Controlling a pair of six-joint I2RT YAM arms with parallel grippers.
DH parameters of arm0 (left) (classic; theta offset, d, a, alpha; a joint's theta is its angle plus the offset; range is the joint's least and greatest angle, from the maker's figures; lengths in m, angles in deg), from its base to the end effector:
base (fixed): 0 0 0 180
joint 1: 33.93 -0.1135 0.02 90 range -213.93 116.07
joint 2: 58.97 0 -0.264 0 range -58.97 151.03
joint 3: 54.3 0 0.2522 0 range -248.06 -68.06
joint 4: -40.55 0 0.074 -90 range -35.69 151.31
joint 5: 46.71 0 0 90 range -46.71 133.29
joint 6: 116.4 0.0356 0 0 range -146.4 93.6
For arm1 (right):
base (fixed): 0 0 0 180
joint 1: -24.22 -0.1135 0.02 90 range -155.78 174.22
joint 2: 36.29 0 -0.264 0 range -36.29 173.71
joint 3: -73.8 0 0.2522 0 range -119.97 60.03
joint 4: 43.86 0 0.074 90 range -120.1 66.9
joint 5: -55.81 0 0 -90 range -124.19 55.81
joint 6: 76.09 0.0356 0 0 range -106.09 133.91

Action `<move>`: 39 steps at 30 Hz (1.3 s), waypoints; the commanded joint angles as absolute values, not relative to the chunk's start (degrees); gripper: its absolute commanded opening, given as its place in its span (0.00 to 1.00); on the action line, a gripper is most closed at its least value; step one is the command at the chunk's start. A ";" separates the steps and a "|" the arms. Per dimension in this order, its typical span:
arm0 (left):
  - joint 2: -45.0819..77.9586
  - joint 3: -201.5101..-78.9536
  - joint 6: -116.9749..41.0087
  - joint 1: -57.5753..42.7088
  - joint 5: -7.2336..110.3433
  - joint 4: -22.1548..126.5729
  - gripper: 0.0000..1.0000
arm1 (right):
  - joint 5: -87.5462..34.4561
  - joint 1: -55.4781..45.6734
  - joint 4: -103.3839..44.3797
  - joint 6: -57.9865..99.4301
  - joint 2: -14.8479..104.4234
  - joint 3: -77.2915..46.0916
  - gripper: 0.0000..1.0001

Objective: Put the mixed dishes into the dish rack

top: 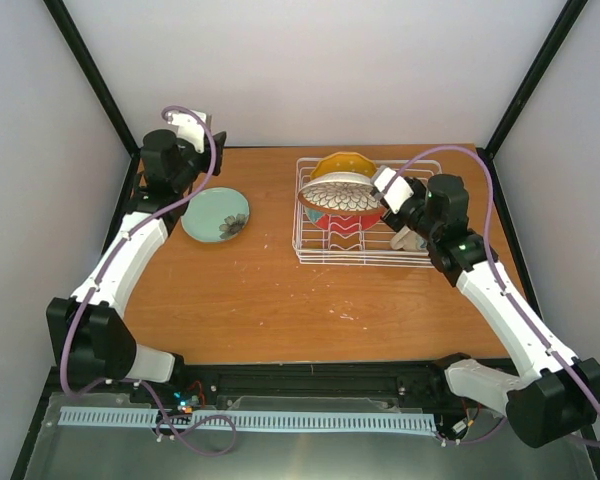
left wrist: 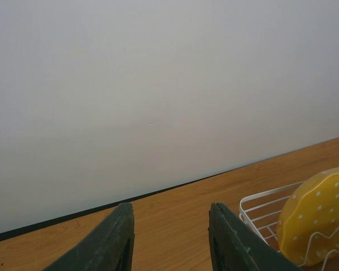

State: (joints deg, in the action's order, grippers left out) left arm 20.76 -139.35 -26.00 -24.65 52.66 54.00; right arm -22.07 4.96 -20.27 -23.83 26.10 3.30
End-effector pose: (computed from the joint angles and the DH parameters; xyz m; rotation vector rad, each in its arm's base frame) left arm 0.3268 -0.0593 0.3812 0.2659 1.6967 -0.2550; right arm 0.2356 0.0902 0.3540 -1.0025 1.5369 -0.0317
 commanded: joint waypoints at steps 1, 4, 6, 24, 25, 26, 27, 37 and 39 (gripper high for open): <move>21.65 -138.94 -25.53 -25.14 51.99 51.58 0.37 | -22.15 4.98 -30.64 -23.99 27.07 2.66 0.03; 21.92 -138.49 -25.27 -25.46 51.52 50.76 0.37 | -22.29 4.99 -31.18 -24.33 28.41 3.05 0.03; 22.15 -138.00 -25.08 -25.73 51.23 49.76 0.37 | -22.41 4.91 -31.80 -24.33 28.74 3.73 0.03; 24.47 -137.46 -25.44 -26.11 51.10 47.17 0.36 | -27.58 3.47 -43.72 -27.98 34.18 10.20 0.03; 24.48 -137.37 -25.44 -26.11 51.19 47.00 0.36 | -27.82 3.32 -44.00 -28.55 35.06 10.20 0.03; 24.60 -137.33 -25.44 -26.14 51.28 46.94 0.36 | -28.04 3.23 -44.25 -28.78 35.79 10.16 0.03; 24.63 -137.40 -25.39 -26.11 51.18 46.93 0.36 | -27.97 3.14 -44.47 -28.90 36.38 10.05 0.03; 24.91 -136.49 -24.65 -26.28 50.09 46.25 0.36 | -32.18 2.96 -41.97 -32.74 38.83 9.11 0.03; 25.18 -136.61 -24.76 -26.29 50.15 46.23 0.36 | -32.45 2.96 -40.92 -32.80 38.50 9.23 0.03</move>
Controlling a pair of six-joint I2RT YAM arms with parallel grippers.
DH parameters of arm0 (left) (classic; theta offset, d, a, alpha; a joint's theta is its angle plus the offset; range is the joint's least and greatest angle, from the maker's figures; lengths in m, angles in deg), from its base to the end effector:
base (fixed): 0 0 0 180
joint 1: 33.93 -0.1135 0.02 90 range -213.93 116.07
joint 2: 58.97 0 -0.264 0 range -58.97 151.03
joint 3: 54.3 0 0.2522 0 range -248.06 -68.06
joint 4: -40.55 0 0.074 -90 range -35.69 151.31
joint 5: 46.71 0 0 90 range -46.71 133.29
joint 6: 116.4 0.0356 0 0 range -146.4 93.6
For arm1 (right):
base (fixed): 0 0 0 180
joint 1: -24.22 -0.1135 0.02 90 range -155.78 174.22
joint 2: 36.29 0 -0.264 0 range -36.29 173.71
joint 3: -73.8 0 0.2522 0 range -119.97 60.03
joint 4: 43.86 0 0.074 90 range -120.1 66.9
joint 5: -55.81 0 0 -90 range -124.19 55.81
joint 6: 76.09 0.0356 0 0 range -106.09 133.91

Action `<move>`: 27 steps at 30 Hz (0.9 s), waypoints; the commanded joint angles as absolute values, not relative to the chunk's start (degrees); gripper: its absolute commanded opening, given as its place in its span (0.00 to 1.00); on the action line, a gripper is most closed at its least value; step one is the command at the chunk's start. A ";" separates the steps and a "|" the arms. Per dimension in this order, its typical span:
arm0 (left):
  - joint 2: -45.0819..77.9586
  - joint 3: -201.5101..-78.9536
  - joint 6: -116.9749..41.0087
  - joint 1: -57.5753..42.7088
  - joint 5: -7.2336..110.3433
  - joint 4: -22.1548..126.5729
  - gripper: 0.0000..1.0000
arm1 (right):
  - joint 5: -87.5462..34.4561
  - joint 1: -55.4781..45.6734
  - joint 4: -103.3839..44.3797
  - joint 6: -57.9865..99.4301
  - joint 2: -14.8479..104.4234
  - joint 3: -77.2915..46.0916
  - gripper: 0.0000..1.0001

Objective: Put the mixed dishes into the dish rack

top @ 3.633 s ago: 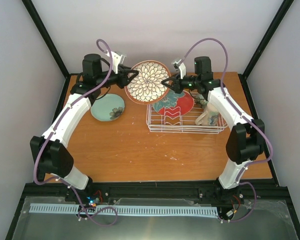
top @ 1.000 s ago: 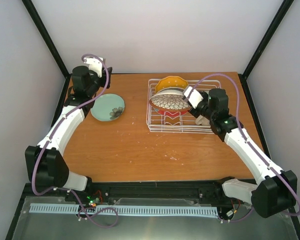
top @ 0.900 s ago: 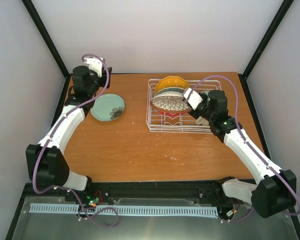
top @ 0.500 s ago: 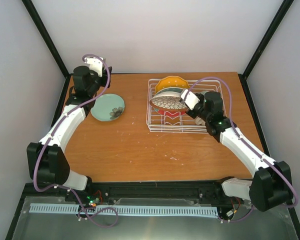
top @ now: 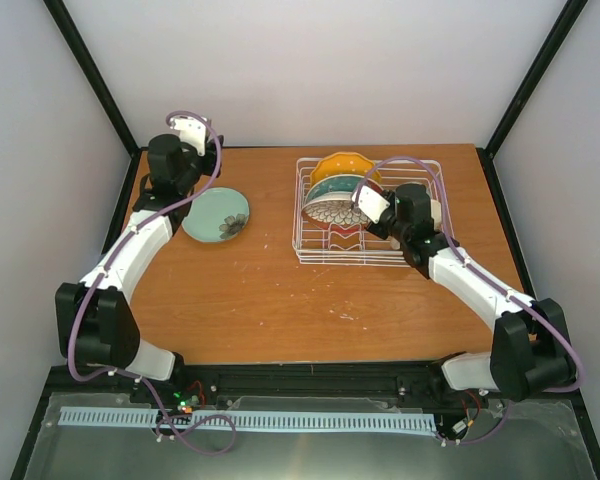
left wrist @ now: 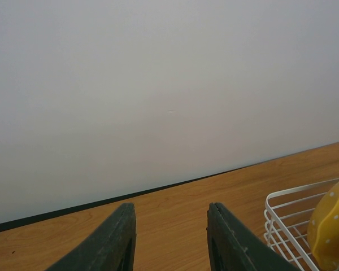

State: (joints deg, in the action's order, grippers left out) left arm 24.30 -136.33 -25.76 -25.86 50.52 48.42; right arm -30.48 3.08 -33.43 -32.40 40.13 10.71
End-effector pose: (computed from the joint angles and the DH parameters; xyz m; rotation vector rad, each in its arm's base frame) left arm 0.3451 -0.0534 0.3529 0.2243 1.7183 -0.2047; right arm 0.2824 0.1117 0.2678 -1.1403 1.6324 -0.2201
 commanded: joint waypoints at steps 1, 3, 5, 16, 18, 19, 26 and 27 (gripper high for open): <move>25.31 -136.62 -24.81 -26.29 50.17 46.11 0.36 | -32.80 2.98 -40.18 -32.81 38.50 9.23 0.03; 25.54 -136.77 -24.97 -26.29 50.44 46.05 0.36 | -33.35 3.02 -38.37 -32.76 38.58 9.30 0.03; 25.68 -136.79 -25.19 -26.29 50.50 45.96 0.36 | -33.65 3.02 -37.42 -32.45 38.63 9.84 0.03; 25.79 -136.61 -25.91 -26.29 50.38 46.25 0.39 | -28.99 2.14 -32.67 -27.64 43.17 8.62 0.03; 25.83 -136.70 -26.11 -26.29 50.50 46.31 0.39 | -29.10 1.86 -31.89 -26.90 44.38 8.01 0.03; 25.88 -136.70 -26.14 -26.24 50.48 46.38 0.39 | -29.16 1.74 -31.71 -26.62 44.80 7.86 0.03; 26.02 -137.03 -26.19 -26.29 49.81 46.79 0.40 | -31.67 1.64 -31.58 -23.82 45.88 6.30 0.13; 26.08 -137.18 -26.22 -26.29 49.80 46.88 0.41 | -31.61 1.64 -31.56 -23.46 45.68 6.07 0.16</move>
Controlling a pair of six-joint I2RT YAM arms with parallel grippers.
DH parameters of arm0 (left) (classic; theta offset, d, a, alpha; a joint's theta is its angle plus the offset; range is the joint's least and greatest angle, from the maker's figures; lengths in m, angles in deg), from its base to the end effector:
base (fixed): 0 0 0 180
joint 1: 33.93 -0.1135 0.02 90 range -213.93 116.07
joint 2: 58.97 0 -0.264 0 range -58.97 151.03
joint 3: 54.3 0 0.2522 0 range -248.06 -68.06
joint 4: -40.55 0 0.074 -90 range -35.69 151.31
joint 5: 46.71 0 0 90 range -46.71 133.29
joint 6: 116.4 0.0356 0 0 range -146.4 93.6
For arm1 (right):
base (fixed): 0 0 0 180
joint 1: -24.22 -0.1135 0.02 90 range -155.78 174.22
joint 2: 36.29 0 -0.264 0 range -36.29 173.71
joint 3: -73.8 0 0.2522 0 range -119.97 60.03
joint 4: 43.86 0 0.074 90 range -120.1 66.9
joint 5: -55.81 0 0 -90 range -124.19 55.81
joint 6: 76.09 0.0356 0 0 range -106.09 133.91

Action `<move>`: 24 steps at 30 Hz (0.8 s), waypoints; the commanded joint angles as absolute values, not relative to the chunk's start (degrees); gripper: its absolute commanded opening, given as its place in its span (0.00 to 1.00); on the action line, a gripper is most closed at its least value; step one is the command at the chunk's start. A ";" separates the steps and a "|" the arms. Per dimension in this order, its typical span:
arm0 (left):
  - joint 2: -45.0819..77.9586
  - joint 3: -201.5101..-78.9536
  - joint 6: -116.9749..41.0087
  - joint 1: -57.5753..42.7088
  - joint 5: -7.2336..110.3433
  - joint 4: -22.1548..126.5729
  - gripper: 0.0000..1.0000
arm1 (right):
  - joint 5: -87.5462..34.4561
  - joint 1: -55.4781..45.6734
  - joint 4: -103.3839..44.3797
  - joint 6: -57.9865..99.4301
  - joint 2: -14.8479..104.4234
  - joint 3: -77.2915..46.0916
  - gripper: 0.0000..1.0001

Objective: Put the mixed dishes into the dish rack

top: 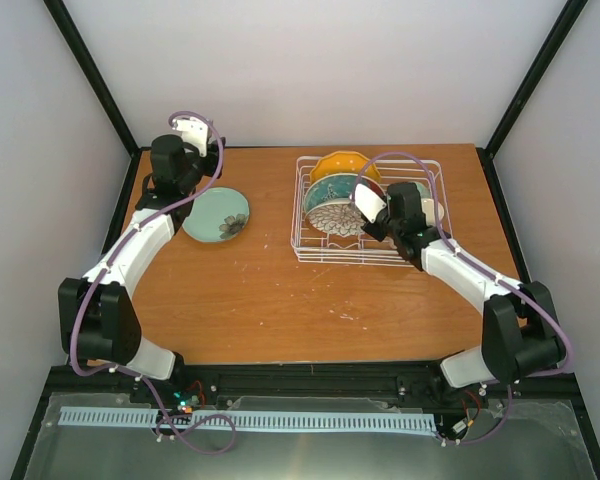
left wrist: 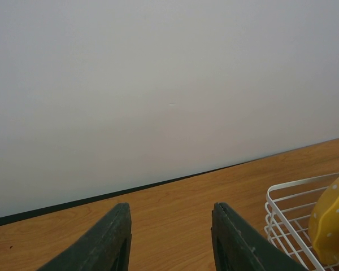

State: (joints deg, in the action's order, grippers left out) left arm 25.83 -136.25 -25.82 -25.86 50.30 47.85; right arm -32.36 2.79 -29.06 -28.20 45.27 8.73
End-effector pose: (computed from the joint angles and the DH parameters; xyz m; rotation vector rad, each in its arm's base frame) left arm 0.3515 -0.0542 0.3446 0.2212 1.7369 -0.2025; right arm 0.2944 0.1168 0.2461 -1.1333 1.7938 -0.1809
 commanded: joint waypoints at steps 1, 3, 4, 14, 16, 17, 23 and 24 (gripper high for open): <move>26.12 -137.27 -26.23 -26.29 49.80 46.97 0.41 | -31.39 1.64 -31.74 -23.20 45.32 6.04 0.18; 26.21 -137.53 -26.23 -26.29 49.80 47.29 0.42 | -30.82 1.64 -32.63 -22.60 44.33 6.36 0.22; 26.28 -137.70 -26.24 -26.24 49.73 47.59 0.43 | -30.52 1.64 -33.05 -22.42 43.89 6.50 0.24; 25.71 -139.65 -27.05 -27.43 50.64 51.24 0.50 | -29.61 1.64 -35.53 -20.37 41.10 7.04 0.41; 25.70 -140.35 -28.44 -28.70 51.93 52.41 0.53 | -29.63 1.64 -37.59 -19.69 39.75 7.71 0.42; 25.61 -140.57 -29.25 -29.59 52.50 53.03 0.54 | -29.62 1.64 -38.85 -19.20 38.90 8.12 0.45; 25.80 -146.56 -30.28 -35.58 53.96 63.94 0.60 | -28.95 2.04 -45.91 -14.88 32.24 8.92 0.62; 26.79 -149.07 -29.72 -36.95 55.20 68.41 0.60 | -28.61 2.27 -46.27 -13.87 31.01 8.48 0.63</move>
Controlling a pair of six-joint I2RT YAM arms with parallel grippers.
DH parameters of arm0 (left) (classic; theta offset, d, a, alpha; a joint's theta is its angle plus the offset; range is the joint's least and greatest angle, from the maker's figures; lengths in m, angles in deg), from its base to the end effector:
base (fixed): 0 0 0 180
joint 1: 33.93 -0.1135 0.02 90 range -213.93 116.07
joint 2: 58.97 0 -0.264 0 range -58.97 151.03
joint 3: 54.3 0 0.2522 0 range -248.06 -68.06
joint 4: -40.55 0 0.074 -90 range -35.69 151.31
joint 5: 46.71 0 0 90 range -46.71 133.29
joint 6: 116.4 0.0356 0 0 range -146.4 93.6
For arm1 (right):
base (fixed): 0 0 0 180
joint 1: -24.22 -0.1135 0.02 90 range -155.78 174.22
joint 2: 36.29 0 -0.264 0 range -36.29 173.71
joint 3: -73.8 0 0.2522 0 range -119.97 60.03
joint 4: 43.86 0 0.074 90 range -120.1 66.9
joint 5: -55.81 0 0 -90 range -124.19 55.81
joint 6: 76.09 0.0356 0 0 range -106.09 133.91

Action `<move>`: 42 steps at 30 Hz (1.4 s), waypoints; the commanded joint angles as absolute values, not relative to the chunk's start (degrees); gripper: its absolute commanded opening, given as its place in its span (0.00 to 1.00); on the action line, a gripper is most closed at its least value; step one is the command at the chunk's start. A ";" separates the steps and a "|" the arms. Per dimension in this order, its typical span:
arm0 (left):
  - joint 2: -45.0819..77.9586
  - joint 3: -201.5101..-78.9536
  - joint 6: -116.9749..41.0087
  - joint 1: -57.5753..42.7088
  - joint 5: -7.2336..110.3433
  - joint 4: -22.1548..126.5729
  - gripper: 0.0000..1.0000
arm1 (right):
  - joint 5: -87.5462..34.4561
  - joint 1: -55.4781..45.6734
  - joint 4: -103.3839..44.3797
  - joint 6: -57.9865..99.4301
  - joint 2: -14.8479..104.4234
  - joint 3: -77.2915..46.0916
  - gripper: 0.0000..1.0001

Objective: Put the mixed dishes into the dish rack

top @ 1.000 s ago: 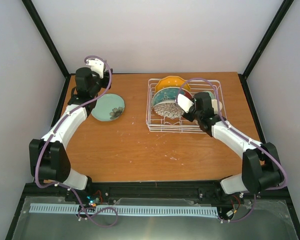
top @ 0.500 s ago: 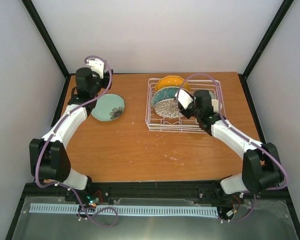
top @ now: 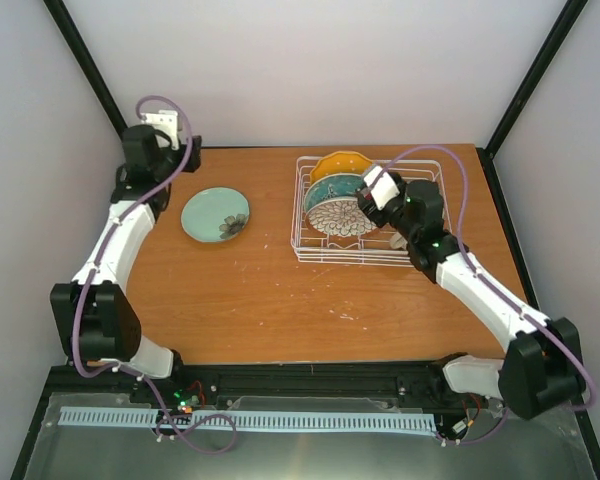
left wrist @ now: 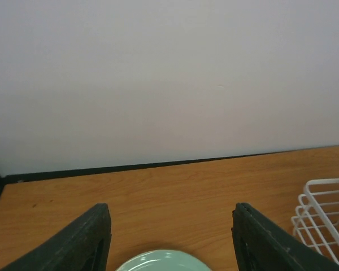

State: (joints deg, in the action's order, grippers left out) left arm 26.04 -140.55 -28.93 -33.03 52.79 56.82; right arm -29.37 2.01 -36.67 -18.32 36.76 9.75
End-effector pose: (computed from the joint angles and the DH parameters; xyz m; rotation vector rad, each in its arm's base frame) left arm 0.3544 -0.0114 0.3537 0.0906 1.8315 -0.1940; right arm 0.2741 0.1151 0.2961 -0.8990 1.6198 -0.0438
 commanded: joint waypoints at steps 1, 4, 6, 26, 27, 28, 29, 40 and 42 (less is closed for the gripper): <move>28.30 -152.26 -28.92 -38.22 55.79 73.12 0.59 | -28.68 2.47 -46.98 -12.74 30.16 8.14 0.64; 35.70 -163.59 -27.35 -41.42 54.78 89.73 0.54 | -28.00 2.84 -47.95 -9.20 28.02 7.00 0.65; 41.05 -169.11 -27.32 -43.71 54.79 98.71 0.51 | -27.46 2.98 -48.17 -7.31 26.86 6.25 0.66; 60.14 -166.80 -25.09 -49.75 64.97 107.66 0.50 | -22.79 3.05 -40.76 -5.57 24.48 3.06 0.67; 60.62 -166.69 -25.15 -49.75 64.66 107.71 0.50 | -22.72 3.09 -40.81 -5.62 24.44 3.08 0.67; 61.05 -166.72 -25.10 -49.75 64.42 107.67 0.49 | -22.71 3.07 -40.75 -5.61 24.53 3.00 0.67; 61.39 -166.76 -25.09 -49.74 64.28 107.69 0.49 | -22.63 3.05 -40.73 -5.73 24.48 3.05 0.67; 64.96 -166.99 -25.53 -49.75 61.36 107.39 0.47 | -21.52 3.05 -40.71 -5.65 24.56 3.04 0.67; 65.35 -167.11 -25.52 -49.74 61.33 107.44 0.46 | -21.24 3.06 -40.76 -5.69 24.57 3.13 0.67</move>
